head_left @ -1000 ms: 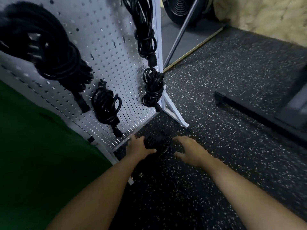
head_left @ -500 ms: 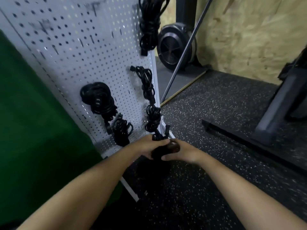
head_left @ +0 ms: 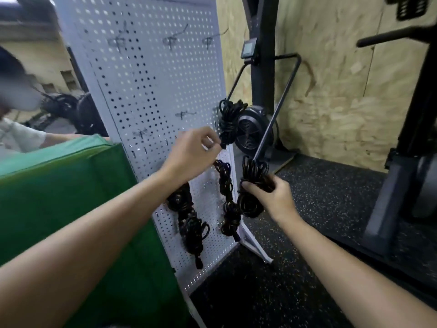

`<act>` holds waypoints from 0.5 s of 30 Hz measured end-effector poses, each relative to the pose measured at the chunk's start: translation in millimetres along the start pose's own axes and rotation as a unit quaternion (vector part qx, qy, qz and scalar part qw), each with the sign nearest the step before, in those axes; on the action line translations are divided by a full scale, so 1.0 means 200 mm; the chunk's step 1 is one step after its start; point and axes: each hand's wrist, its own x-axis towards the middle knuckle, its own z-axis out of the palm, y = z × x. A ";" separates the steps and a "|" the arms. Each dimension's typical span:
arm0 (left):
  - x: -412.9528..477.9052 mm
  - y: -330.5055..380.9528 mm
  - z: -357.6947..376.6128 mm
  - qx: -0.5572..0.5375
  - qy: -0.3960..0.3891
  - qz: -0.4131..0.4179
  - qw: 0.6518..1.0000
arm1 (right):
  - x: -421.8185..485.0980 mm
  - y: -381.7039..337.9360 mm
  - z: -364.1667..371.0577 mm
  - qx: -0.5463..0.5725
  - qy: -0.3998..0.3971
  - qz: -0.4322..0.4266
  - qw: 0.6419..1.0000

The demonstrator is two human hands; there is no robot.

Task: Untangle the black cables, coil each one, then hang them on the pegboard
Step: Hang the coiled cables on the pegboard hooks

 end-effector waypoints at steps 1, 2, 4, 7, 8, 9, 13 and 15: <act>0.01 -0.01 -0.05 0.012 0.048 0.031 0.998 | 0.01 -0.05 0.02 -0.007 0.007 -0.010 1.000; 0.02 -0.03 -0.10 0.022 0.085 0.058 0.994 | 0.01 -0.11 0.05 -0.016 0.012 -0.023 1.000; 0.05 -0.08 -0.16 0.038 0.121 0.095 0.987 | 0.03 -0.20 0.10 -0.031 0.015 -0.054 0.998; 0.09 -0.14 -0.21 0.071 0.115 0.090 0.987 | 0.06 -0.32 0.18 -0.057 0.014 -0.090 0.994; 0.10 -0.15 -0.22 0.090 0.101 0.077 0.988 | 0.07 -0.36 0.21 -0.061 0.018 -0.098 0.993; 0.12 -0.15 -0.22 0.108 0.081 0.061 0.989 | 0.09 -0.40 0.24 -0.067 0.023 -0.103 0.992; 0.21 -0.13 -0.21 0.151 -0.005 0.013 0.988 | 0.18 -0.50 0.36 -0.092 0.039 -0.134 0.986; 0.25 -0.10 -0.19 0.178 -0.031 -0.002 0.984 | 0.23 -0.53 0.39 -0.087 0.054 -0.140 0.985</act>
